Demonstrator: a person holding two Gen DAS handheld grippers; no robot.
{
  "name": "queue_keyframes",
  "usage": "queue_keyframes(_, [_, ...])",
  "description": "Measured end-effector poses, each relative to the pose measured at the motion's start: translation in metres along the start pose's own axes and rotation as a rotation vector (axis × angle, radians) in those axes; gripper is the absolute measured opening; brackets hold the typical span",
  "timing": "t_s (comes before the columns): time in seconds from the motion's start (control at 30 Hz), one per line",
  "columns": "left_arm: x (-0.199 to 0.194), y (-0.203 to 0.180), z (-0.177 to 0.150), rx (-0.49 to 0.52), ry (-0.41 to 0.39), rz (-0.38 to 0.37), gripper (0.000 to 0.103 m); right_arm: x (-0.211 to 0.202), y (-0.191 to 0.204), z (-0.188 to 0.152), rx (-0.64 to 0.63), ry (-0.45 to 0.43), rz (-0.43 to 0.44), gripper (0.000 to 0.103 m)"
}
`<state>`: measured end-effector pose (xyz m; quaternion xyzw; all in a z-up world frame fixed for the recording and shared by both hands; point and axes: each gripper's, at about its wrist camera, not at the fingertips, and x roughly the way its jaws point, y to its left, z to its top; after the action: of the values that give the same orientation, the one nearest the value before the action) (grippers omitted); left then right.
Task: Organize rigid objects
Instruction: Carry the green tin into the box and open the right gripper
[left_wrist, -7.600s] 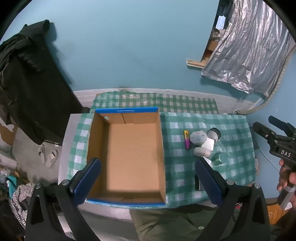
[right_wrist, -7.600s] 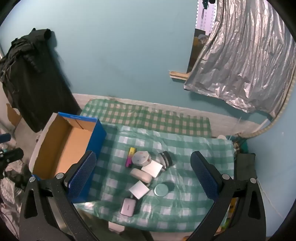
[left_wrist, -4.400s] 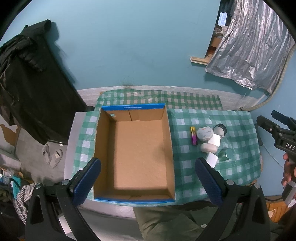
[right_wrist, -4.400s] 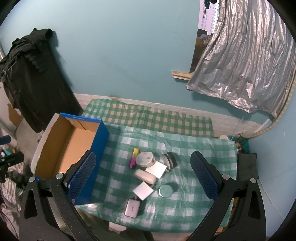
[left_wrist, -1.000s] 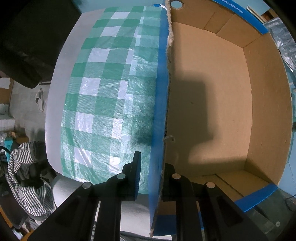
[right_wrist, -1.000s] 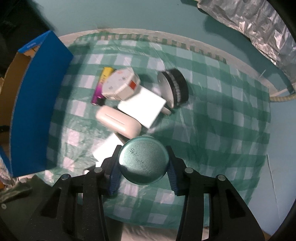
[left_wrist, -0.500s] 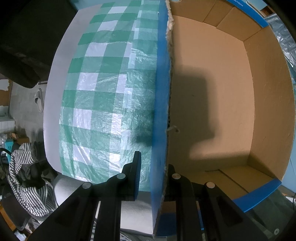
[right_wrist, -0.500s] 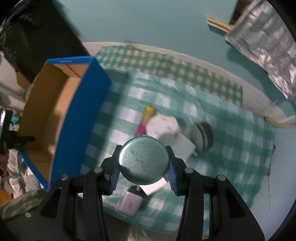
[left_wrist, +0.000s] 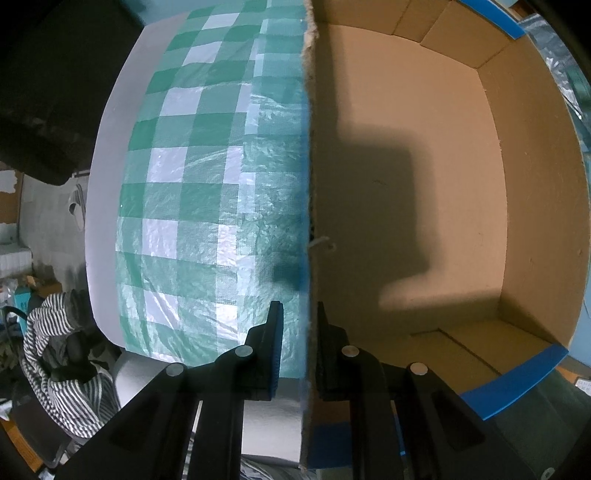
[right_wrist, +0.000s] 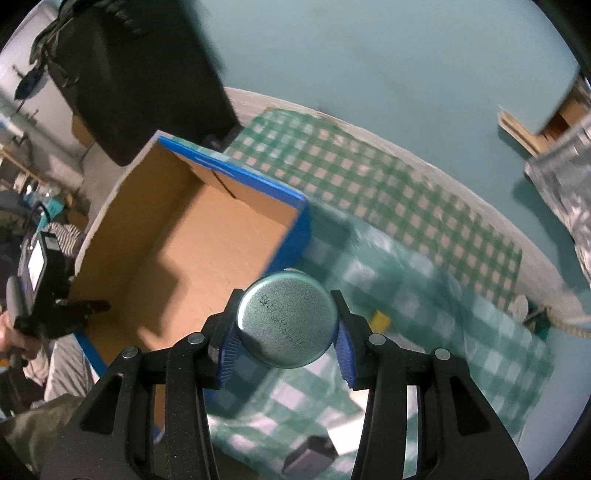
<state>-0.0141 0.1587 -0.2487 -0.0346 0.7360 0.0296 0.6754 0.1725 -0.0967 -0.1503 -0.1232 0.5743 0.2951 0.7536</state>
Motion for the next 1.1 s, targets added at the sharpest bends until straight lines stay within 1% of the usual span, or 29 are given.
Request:
queue_keyframes(0.23, [-0.004, 0.006, -0.004, -0.010, -0.017, -0.013, 0.014, 0.022, 0.024, 0.030, -0.069, 0.019, 0.027, 0.044])
queue_keyframes(0.43, [-0.004, 0.008, -0.003, -0.030, -0.016, -0.022, 0.014, 0.051, 0.039, 0.048, -0.119, 0.052, 0.021, 0.044])
queue_keyframes(0.57, [-0.006, 0.010, -0.002, -0.042, -0.024, -0.033, 0.014, 0.071, 0.045, 0.053, -0.144, 0.087, 0.019, 0.044])
queue_keyframes(0.83, [-0.003, 0.015, -0.002, -0.055, -0.022, -0.045, 0.014, 0.109, 0.051, 0.055, -0.179, 0.161, -0.021, 0.044])
queue_keyframes(0.97, [-0.002, 0.015, -0.002, -0.053, -0.023, -0.042, 0.014, 0.117, 0.054, 0.057, -0.201, 0.166, -0.041, 0.044])
queue_keyframes(1.1, [-0.002, 0.016, -0.003, -0.063, -0.022, -0.053, 0.014, 0.120, 0.056, 0.061, -0.199, 0.165, -0.066, 0.044])
